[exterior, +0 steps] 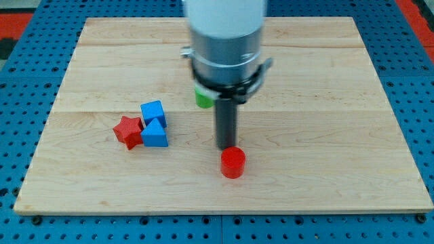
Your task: Put the red star into the red circle
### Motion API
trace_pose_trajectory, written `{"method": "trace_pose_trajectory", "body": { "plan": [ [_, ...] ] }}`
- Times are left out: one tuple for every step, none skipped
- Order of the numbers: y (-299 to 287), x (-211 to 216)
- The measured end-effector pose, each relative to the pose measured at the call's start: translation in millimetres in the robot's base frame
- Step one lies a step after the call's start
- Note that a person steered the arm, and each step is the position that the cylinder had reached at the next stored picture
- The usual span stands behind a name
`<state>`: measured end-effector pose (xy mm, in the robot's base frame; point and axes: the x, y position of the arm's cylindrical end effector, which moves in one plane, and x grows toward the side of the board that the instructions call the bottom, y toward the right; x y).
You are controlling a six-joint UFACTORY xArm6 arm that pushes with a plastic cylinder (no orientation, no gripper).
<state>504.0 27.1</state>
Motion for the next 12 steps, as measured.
{"method": "trace_pose_trajectory", "body": {
  "plan": [
    [26,32],
    [-1,13],
    [-21,-30],
    [-82,-38],
    [-122,-100],
    [-197,-142],
    [-214,-63],
    [-178,-19],
    [-155,14],
    [-213,20],
    [-166,43],
    [-80,45]
  ]
}}
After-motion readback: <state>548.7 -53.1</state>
